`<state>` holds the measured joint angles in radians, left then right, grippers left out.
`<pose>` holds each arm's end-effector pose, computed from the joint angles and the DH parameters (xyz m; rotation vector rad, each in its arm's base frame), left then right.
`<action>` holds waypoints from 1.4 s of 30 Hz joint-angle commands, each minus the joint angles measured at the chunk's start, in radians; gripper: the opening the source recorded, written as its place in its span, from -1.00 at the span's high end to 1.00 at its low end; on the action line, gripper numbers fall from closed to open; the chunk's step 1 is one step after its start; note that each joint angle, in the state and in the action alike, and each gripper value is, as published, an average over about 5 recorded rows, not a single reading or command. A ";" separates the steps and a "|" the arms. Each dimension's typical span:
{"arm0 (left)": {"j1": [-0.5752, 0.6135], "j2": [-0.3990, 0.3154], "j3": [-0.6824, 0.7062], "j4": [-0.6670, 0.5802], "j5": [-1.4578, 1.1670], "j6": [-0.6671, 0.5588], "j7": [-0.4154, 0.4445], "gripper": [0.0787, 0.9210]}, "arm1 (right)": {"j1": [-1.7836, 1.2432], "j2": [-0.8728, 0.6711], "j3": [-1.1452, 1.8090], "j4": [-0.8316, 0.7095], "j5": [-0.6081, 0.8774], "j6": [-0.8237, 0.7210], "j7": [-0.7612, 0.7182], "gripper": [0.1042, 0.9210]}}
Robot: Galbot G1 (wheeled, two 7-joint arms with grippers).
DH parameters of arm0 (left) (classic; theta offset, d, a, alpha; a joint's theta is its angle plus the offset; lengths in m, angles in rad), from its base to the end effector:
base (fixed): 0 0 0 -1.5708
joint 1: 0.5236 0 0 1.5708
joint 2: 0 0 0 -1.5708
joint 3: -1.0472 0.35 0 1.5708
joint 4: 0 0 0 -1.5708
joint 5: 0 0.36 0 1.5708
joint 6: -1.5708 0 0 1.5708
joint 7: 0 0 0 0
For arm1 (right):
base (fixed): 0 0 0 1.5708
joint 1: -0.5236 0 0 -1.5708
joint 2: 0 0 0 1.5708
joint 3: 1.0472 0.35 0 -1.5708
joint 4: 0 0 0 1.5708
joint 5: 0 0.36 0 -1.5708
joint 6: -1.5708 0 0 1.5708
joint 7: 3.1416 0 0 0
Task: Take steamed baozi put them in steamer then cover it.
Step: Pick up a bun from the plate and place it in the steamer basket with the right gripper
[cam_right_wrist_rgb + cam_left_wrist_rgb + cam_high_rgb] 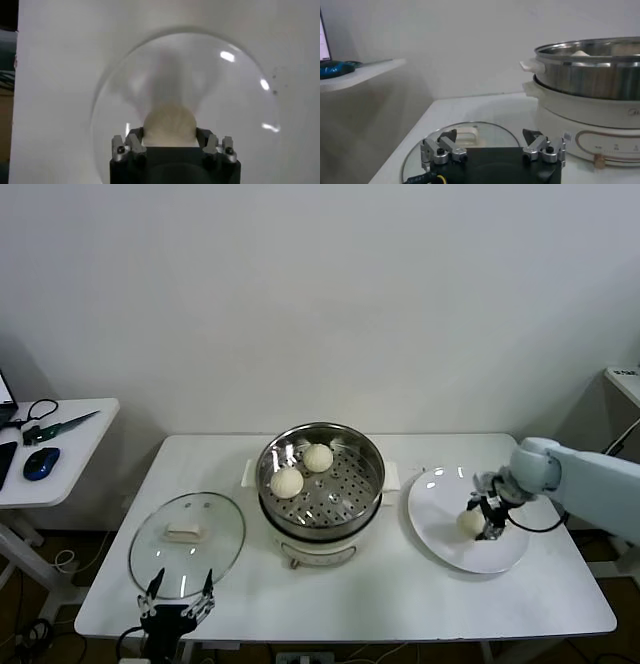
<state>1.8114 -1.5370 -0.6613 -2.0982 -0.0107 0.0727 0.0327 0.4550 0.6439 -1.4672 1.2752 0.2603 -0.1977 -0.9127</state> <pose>0.1067 0.0484 -0.3340 0.0891 -2.8297 -0.1301 0.5137 -0.1750 -0.1761 1.2258 -1.3351 1.3690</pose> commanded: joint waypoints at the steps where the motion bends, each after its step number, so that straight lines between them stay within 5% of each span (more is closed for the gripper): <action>1: -0.001 0.000 0.000 -0.002 0.000 0.000 0.000 -0.77 | 0.515 0.151 -0.259 0.009 0.036 0.234 -0.128 -0.43; 8: -0.001 0.001 0.006 -0.003 0.000 -0.001 -0.001 -0.77 | 0.734 0.339 -0.204 0.203 0.015 0.500 -0.115 -0.45; 16: 0.001 -0.003 0.010 -0.001 0.001 -0.005 -0.003 -0.77 | 0.552 0.469 -0.101 0.450 -0.152 0.501 0.007 -0.44; 26: 0.002 -0.006 0.007 -0.005 -0.003 -0.005 -0.005 -0.77 | 0.290 0.572 -0.103 0.326 -0.413 0.615 0.069 -0.45; 42: 0.005 -0.007 -0.001 0.006 -0.006 -0.015 -0.009 -0.77 | 0.168 0.655 -0.083 0.142 -0.455 0.642 0.046 -0.45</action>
<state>1.8156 -1.5445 -0.6619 -2.0936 -0.0168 0.0584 0.0237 0.6954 1.2419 -1.5582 1.4900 -0.1402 0.4070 -0.8683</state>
